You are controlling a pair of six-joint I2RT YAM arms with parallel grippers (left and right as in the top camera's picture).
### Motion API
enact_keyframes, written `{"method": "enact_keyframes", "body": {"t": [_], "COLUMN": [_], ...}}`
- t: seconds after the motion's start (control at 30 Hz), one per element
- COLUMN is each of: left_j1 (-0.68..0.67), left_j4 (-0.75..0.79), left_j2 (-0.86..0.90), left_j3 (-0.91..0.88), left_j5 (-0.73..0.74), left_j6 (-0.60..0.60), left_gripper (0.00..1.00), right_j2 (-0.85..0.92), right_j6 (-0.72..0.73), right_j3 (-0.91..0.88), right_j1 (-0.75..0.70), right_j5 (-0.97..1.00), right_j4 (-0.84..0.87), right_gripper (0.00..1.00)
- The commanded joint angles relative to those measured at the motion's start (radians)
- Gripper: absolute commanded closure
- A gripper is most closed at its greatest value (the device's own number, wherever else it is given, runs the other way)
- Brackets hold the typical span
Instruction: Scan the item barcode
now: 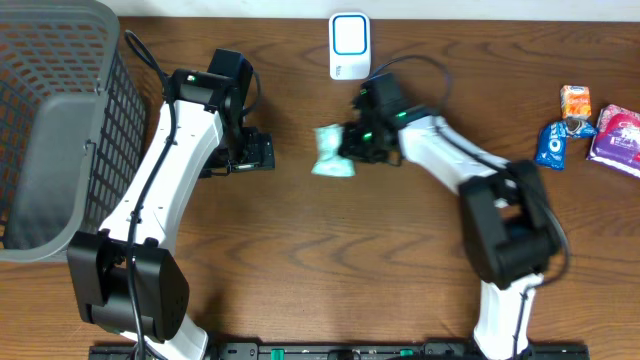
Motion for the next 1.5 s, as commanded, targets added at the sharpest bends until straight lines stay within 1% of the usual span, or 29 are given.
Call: {"method": "enact_keyframes", "body": {"t": [0.0, 0.07, 0.1, 0.17, 0.23, 0.27, 0.33, 0.4, 0.43, 0.5, 0.53, 0.57, 0.6, 0.63, 0.7, 0.73, 0.8, 0.9, 1.0, 1.03, 1.13, 1.23, 1.3, 1.37, 1.43, 1.47], "left_j1": [0.000, 0.000, 0.000, 0.000, 0.000, 0.000, 0.000, 0.000, 0.000, 0.000, 0.000, 0.000, 0.000, 0.000, 0.000, 0.000, 0.000, 0.000, 0.000, 0.000, 0.000, 0.000, 0.000, 0.000, 0.000, 0.000], "left_j4": [-0.003, -0.003, -0.004, -0.003, -0.003, -0.003, -0.003, -0.003, -0.003, -0.003, -0.003, -0.003, -0.004, -0.004, -0.003, -0.003, -0.003, -0.003, -0.003, -0.003, -0.003, -0.003, -0.004, -0.003, -0.003, -0.003], "left_j2": [-0.006, -0.006, -0.006, -0.006, -0.006, -0.006, -0.006, -0.006, -0.006, -0.006, -0.006, -0.006, -0.006, -0.006, -0.006, -0.006, -0.006, -0.006, -0.006, -0.006, -0.006, -0.006, -0.006, -0.006, -0.006, -0.006], "left_j3": [0.007, 0.007, 0.007, 0.007, 0.007, 0.007, 0.007, 0.007, 0.007, 0.007, 0.007, 0.007, 0.007, 0.007, 0.007, 0.007, 0.007, 0.007, 0.007, 0.007, 0.007, 0.007, 0.007, 0.007, 0.007, 0.007], "left_j5": [-0.009, -0.009, -0.009, -0.009, -0.009, -0.009, -0.009, -0.009, -0.009, -0.009, -0.009, -0.009, -0.009, -0.009, -0.009, -0.009, -0.009, -0.009, -0.009, -0.009, -0.009, -0.009, -0.009, -0.009, -0.009, -0.009], "left_j6": [0.003, 0.003, 0.003, 0.003, 0.003, 0.003, 0.003, 0.003, 0.003, 0.003, 0.003, 0.003, 0.003, 0.003, 0.003, 0.003, 0.003, 0.003, 0.003, 0.003, 0.003, 0.003, 0.003, 0.003, 0.003, 0.003], "left_gripper": [0.02, 0.02, 0.02, 0.02, 0.02, 0.02, 0.02, 0.02, 0.02, 0.02, 0.02, 0.02, 0.02, 0.02, 0.02, 0.02, 0.02, 0.02, 0.02, 0.02, 0.02, 0.02, 0.02, 0.02, 0.02, 0.02], "right_j2": [-0.163, -0.204, -0.207, -0.187, -0.145, -0.120, -0.074, -0.013, 0.006, 0.019, 0.015, 0.010, 0.006, 0.004, 0.002, 0.002, 0.002, 0.002, 0.003, 0.003, 0.003, 0.003, 0.003, 0.003, 0.003, 0.003], "right_j6": [-0.135, -0.174, -0.185, -0.197, -0.218, -0.238, -0.264, -0.269, -0.267, -0.263, -0.260, -0.248, -0.244, -0.245, -0.245, -0.245, -0.244, -0.245, -0.245, -0.244, -0.236, -0.222, -0.207, -0.208, -0.208, -0.208], "right_j3": [0.001, 0.001, 0.001, -0.005, -0.015, -0.016, -0.016, -0.016, -0.016, -0.016, -0.014, -0.005, 0.012, 0.040, 0.100, 0.154, 0.226, 0.283, 0.282, 0.262, 0.213, 0.133, 0.087, 0.023, -0.026, -0.040], "right_j1": [-0.023, -0.007, 0.002, 0.038, 0.054, 0.058, 0.062, 0.075, 0.085, 0.116, 0.141, 0.161, 0.181, 0.201, 0.218, 0.220, 0.211, 0.192, 0.167, 0.150, 0.126, 0.084, 0.047, 0.002, -0.023, -0.030], "right_j5": [0.419, 0.682, 0.769, 1.104, 1.245, 1.271, 1.280, 1.280, 1.279, 1.255, 1.249, 1.249, 1.236, 1.203, 1.135, 1.089, 1.067, 1.057, 1.018, 0.972, 0.961, 0.968, 0.971, 0.943, 0.942, 0.942], "right_j4": [-0.130, -0.220, -0.243, -0.305, -0.313, -0.313, -0.313, -0.322, -0.330, -0.341, -0.338, -0.340, -0.343, -0.349, -0.377, -0.400, -0.438, -0.501, -0.555, -0.567, -0.555, -0.495, -0.460, -0.395, -0.350, -0.341], "right_gripper": [0.99, 0.99, 0.99, 0.99, 0.99, 0.99, 0.97, 0.89, 0.80, 0.69, 0.61, 0.49, 0.40, 0.37, 0.35, 0.30, 0.25, 0.23, 0.22, 0.22, 0.17, 0.10, 0.08, 0.08, 0.17, 0.24]}}
